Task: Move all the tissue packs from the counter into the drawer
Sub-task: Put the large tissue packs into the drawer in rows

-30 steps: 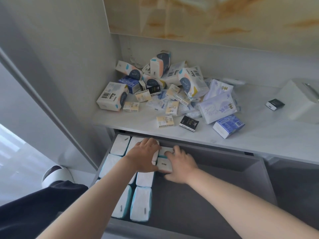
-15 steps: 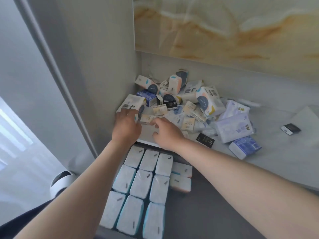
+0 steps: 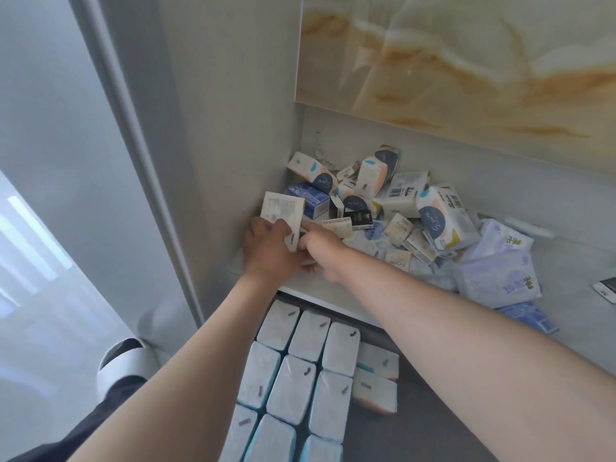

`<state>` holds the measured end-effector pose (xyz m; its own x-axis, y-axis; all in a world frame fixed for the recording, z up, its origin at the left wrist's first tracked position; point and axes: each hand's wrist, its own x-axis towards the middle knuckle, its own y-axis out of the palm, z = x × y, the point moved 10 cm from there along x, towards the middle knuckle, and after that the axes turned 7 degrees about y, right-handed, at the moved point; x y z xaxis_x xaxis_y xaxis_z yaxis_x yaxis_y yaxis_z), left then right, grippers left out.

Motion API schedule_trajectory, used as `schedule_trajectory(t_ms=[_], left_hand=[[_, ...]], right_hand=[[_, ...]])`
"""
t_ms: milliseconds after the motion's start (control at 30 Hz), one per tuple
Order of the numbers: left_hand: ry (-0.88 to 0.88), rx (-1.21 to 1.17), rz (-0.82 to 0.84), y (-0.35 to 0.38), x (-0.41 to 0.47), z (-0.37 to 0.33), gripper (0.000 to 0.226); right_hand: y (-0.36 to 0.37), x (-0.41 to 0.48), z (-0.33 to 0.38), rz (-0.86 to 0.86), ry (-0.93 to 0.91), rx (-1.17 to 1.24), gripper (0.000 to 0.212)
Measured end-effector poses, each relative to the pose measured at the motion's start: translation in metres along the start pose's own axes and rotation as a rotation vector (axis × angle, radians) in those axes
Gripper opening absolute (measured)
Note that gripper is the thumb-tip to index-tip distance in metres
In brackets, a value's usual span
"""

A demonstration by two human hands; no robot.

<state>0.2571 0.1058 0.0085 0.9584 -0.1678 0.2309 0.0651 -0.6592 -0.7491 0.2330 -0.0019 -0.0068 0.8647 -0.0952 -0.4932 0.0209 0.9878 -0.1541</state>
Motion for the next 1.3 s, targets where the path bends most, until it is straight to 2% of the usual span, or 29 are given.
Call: schedule_trajectory(t_ms=[167, 267, 367, 433, 533, 633, 700, 800, 933, 1000, 1067, 1133, 1233, 1300], left_hand=[[-0.126, -0.254, -0.170, -0.015, -0.009, 0.012, 0.046], [-0.202, -0.347, -0.174, -0.020, -0.014, 0.013, 0.036], [-0.240, -0.559, -0.162, -0.027, -0.023, 0.006, 0.028], [-0.249, -0.720, -0.085, -0.027, -0.032, -0.009, 0.027], [-0.287, -0.930, 0.197, -0.006, -0.056, -0.041, 0.039], [-0.255, -1.005, 0.444, 0.014, -0.085, -0.074, 0.050], [-0.250, -0.963, 0.522, 0.022, -0.102, -0.083, 0.044], [-0.112, -0.679, 0.632, 0.026, -0.118, -0.094, 0.026], [0.053, -0.496, 0.836, 0.044, -0.145, -0.123, 0.043], [0.160, -0.392, 0.871, 0.053, -0.156, -0.140, 0.050], [0.227, -0.241, 0.831, 0.061, -0.161, -0.143, 0.052], [0.215, -0.201, 0.860, 0.074, -0.171, -0.139, 0.051], [0.254, -0.116, 0.980, 0.090, -0.192, -0.134, 0.056], [0.308, 0.029, 1.034, 0.097, -0.202, -0.126, 0.068]], right_hand=[[-0.013, -0.010, -0.004, -0.015, -0.057, -0.028, 0.060], [-0.025, -0.028, -0.003, -0.024, -0.121, -0.048, 0.063], [-0.056, -0.051, 0.000, -0.148, -0.213, -0.168, 0.066], [-0.078, -0.067, 0.000, -0.236, -0.263, -0.256, 0.075], [-0.100, -0.092, 0.000, -0.235, -0.337, -0.273, 0.096], [-0.112, -0.110, -0.010, -0.183, -0.348, -0.295, 0.090], [-0.122, -0.125, -0.020, -0.177, -0.338, -0.362, 0.079], [-0.132, -0.150, -0.042, -0.147, -0.304, -0.483, 0.072], [-0.143, -0.176, -0.074, -0.188, -0.256, -0.547, 0.070], [-0.146, -0.186, -0.090, -0.190, -0.215, -0.545, 0.069], [-0.145, -0.192, -0.105, -0.137, -0.165, -0.600, 0.052], [-0.142, -0.195, -0.118, -0.057, -0.102, -0.668, 0.036], [-0.136, -0.199, -0.133, 0.037, -0.013, -0.796, 0.035], [-0.128, -0.200, -0.147, 0.084, 0.026, -0.912, 0.034]])
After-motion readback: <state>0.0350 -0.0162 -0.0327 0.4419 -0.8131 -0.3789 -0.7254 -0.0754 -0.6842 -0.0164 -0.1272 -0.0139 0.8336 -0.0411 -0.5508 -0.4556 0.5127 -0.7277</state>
